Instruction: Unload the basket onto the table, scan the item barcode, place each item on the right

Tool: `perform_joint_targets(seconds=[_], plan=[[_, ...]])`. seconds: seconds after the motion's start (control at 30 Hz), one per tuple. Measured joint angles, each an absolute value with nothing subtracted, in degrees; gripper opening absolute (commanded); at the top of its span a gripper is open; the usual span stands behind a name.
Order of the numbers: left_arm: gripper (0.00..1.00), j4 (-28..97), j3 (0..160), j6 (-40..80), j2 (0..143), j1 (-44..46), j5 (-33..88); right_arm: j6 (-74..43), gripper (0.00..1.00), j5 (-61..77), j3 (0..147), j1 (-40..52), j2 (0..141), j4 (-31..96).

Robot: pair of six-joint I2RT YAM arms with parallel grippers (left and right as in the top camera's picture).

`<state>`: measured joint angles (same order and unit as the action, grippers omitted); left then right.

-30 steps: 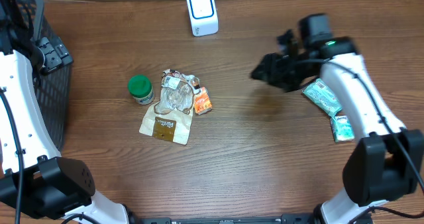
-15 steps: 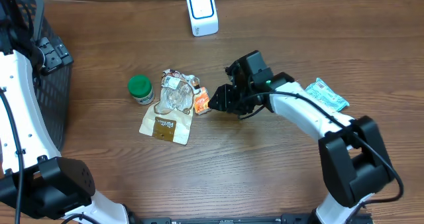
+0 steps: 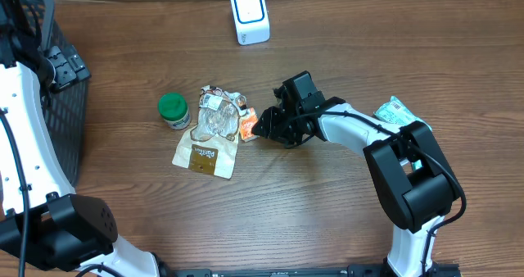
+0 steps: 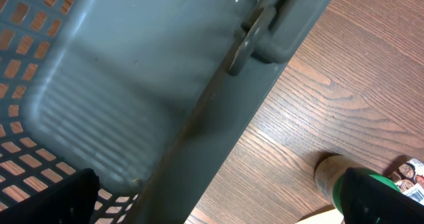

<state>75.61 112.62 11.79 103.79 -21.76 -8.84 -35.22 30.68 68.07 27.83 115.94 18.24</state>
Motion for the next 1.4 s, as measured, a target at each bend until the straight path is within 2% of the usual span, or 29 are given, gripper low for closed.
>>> perform_joint_targets(seconds=[0.17,0.33,0.43,0.6,0.77,0.87,0.9,0.93,0.97,1.0,1.1,1.2,1.3,1.4], plan=[[1.00,75.6,112.6,11.8,103.8,-21.8,-8.8,-35.7,0.37,31.4,68.1,27.8,116.0,16.3],[1.00,75.6,112.6,11.8,103.8,-21.8,-8.8,-36.2,0.15,31.8,68.1,27.8,116.0,15.9],[1.00,75.6,112.6,11.8,103.8,-21.8,-8.8,-36.5,0.08,32.0,68.1,27.8,116.0,16.4],[1.00,75.6,112.6,11.8,103.8,-21.8,-8.8,-34.7,0.05,33.3,68.2,27.1,116.0,21.0],[1.00,75.7,112.6,11.8,103.8,-21.8,-8.8,-24.2,0.06,35.7,69.8,23.2,115.4,36.4],[1.00,75.6,112.6,11.8,103.8,-21.8,-8.8,-15.7,0.14,35.2,72.4,20.7,114.9,46.0],[1.00,75.6,112.6,11.8,103.8,-21.8,-8.8,-12.3,0.28,34.5,73.6,19.8,114.7,48.8],[1.00,75.6,112.6,11.8,103.8,-21.8,-8.8,-9.9,0.49,33.6,74.5,19.2,114.6,50.1],[1.00,75.6,112.6,11.8,103.8,-21.8,-8.8,-7.1,0.62,32.4,75.6,18.5,114.5,51.0],[1.00,75.6,112.6,11.8,103.8,-21.8,-8.8,-4.4,0.68,30.9,76.6,17.9,114.4,51.4],[1.00,75.6,112.6,11.8,103.8,-21.8,-8.8,-0.3,0.71,27.0,78.4,16.9,114.3,51.6],[1.00,75.6,112.6,11.8,103.8,-21.8,-8.8,1.8,0.61,25.0,80.2,16.6,114.3,53.2],[1.00,75.6,112.6,11.8,103.8,-21.8,-8.8,3.4,0.38,25.5,82.5,16.8,114.3,55.2],[1.00,75.6,112.6,11.8,103.8,-21.8,-8.8,3.2,0.08,27.0,84.2,18.2,114.3,56.0]])
